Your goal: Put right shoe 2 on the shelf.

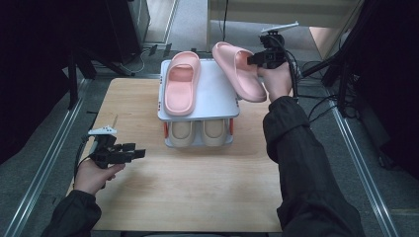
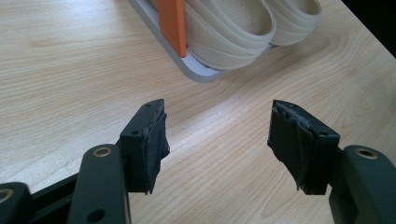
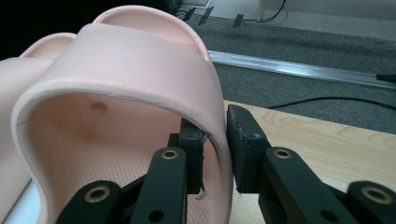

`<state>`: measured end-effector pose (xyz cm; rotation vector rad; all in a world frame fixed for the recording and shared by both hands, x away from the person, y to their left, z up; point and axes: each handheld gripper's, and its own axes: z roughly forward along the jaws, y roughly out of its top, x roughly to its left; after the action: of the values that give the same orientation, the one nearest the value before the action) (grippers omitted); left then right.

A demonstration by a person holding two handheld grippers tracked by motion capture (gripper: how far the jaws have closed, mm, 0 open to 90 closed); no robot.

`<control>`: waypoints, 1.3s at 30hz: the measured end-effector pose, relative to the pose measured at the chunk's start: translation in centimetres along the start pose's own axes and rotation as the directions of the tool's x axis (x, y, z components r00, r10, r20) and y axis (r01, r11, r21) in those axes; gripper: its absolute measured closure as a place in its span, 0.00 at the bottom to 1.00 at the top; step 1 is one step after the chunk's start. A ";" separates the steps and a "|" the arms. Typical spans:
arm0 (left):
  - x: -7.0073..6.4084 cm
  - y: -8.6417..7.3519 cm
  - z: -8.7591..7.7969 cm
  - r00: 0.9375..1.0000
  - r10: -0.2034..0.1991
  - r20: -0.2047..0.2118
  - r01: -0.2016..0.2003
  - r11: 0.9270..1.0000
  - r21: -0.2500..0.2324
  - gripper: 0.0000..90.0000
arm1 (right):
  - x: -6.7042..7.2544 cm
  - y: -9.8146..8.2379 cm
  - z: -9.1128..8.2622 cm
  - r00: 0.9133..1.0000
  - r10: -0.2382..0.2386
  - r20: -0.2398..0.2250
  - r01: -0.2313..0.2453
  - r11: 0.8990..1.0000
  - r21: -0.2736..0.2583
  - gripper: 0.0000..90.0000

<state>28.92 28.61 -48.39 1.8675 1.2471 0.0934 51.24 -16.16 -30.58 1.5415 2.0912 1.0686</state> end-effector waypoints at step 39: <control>-0.5 0.5 -0.1 0.998 0.055 0.023 -0.055 0.998 -0.025 0.41 | 6.3 -1.5 3.1 0.991 -0.129 -0.030 0.130 0.991 0.029 0.72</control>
<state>28.95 28.22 -47.80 1.8773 1.1739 0.1146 49.98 -9.45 -32.73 1.3904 2.2029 1.0215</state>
